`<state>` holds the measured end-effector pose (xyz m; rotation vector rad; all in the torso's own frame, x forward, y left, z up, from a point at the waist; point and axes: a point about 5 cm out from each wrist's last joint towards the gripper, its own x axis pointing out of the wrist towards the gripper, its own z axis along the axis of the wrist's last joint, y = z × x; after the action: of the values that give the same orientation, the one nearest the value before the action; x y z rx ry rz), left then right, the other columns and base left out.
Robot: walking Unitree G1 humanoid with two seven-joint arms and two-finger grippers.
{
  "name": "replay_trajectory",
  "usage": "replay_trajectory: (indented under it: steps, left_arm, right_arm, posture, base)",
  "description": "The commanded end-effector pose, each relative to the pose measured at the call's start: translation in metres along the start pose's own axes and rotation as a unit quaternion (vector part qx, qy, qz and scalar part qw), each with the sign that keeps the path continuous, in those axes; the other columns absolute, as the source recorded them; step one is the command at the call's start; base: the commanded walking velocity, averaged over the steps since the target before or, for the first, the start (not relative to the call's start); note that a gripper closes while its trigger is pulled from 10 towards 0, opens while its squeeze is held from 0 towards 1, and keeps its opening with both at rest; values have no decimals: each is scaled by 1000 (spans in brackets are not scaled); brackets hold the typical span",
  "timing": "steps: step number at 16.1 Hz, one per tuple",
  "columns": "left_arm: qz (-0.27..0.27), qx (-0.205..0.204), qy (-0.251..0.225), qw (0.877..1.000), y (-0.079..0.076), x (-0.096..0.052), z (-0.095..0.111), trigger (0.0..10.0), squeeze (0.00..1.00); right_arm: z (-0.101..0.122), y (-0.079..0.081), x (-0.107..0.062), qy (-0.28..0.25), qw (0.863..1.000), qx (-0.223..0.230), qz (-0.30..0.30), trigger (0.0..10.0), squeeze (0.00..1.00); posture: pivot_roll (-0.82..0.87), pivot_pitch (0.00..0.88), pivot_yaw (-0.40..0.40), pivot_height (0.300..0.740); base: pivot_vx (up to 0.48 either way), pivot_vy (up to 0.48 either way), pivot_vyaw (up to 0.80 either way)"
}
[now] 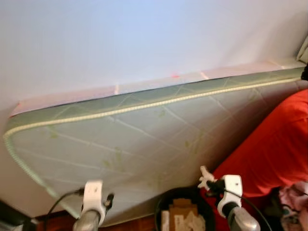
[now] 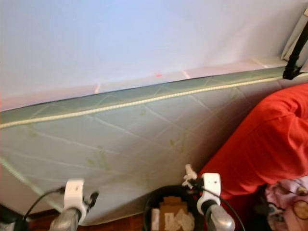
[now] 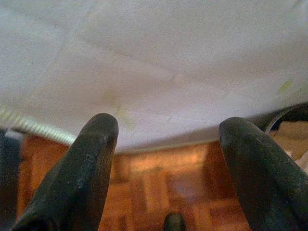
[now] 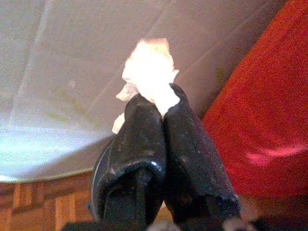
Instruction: Clean up the room
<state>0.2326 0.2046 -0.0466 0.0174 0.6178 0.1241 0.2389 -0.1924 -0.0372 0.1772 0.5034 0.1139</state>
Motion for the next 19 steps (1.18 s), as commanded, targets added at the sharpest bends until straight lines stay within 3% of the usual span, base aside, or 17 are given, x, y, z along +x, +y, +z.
replay_trajectory:
  steps: [1,10,14,19]
  left_arm:
    - [-3,6,1,1000,-1,1,1,10000,0]
    - [-9,13,-14,1000,0,-10,-16,10000,0]
    - [-5,11,-19,1000,4,-20,-30,10000,0]
    - [0,13,-95,995,8,-21,-10,10000,0]
  right_arm:
    - [-2,-4,-3,3,1000,-8,-2,10000,0]
    - [-22,-5,-17,1,1000,-7,-13,10000,0]
    - [-40,-6,-31,13,1000,-10,-8,10000,0]
    - [-61,-8,-54,4,1000,-6,-10,10000,0]
  posture:
    - [-54,5,11,740]
    - [4,45,-8,740]
    - [39,68,-20,740]
    - [93,176,-19,740]
  base:
    - [0,0,0]
    - [0,0,0]
    - [0,0,0]
    - [0,0,0]
